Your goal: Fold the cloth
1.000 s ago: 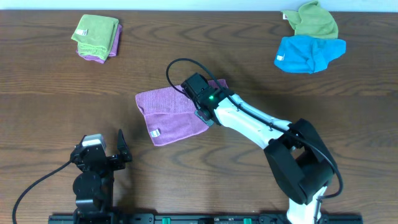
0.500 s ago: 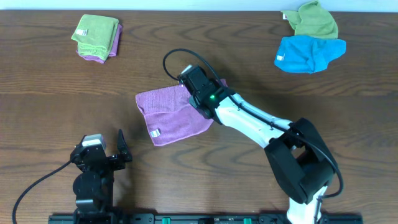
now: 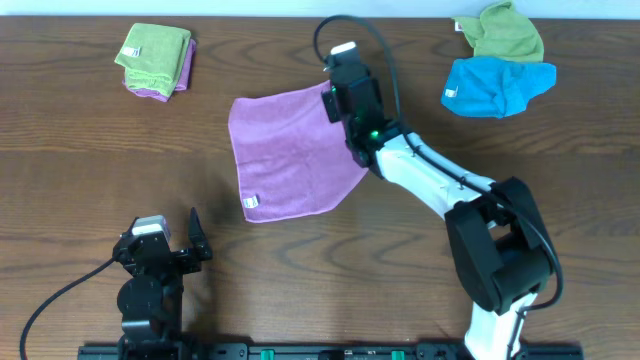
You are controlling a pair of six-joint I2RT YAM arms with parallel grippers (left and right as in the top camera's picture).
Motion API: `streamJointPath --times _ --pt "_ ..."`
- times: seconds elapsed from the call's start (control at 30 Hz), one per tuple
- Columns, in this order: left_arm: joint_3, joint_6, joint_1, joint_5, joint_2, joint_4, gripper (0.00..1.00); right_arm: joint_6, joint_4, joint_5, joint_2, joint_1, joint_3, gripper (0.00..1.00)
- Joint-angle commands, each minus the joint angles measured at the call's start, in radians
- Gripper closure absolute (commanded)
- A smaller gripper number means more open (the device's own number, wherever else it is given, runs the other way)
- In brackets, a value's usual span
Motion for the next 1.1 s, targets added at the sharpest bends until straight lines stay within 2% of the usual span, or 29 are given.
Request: streamJointPath --times 0.0,0.1,0.33,0.4,0.47,0.6,0.67,0.77,0.9,1.07 --pt "-0.025 0.007 0.006 -0.014 -0.005 -0.008 0.05 0.127 0.054 0.005 0.041 -0.043 0.003 0.01" --pt "-0.025 0.007 0.006 -0.014 -0.005 -0.008 0.05 0.127 0.010 -0.003 0.048 -0.061 0.003 0.01" --pt "-0.025 0.007 0.006 -0.014 -0.005 -0.008 0.05 0.122 -0.277 -0.059 -0.024 -0.061 0.008 0.01" --pt "-0.025 0.007 0.006 -0.014 -0.005 -0.008 0.05 0.158 -0.390 -0.115 -0.047 -0.078 0.008 0.01" --pt "-0.025 0.007 0.006 -0.014 -0.005 -0.008 0.05 0.218 -0.469 -0.255 -0.048 -0.123 0.008 0.01" --pt "-0.025 0.007 0.006 -0.014 -0.005 -0.008 0.05 0.244 -0.497 -0.545 -0.048 -0.222 0.008 0.01" --pt "-0.025 0.007 0.006 -0.014 -0.005 -0.008 0.05 0.229 -0.517 -0.608 -0.048 -0.266 0.008 0.01" --pt "-0.025 0.007 0.006 -0.014 -0.005 -0.008 0.05 0.172 -0.557 -0.690 -0.037 -0.315 0.008 0.01" --pt "-0.025 0.007 0.006 -0.014 -0.005 -0.008 0.05 0.091 -0.586 -0.939 -0.005 -0.375 0.005 0.05" --pt "-0.025 0.007 0.006 -0.014 -0.005 -0.008 0.05 0.053 -0.624 -0.977 0.026 -0.368 0.003 0.03"
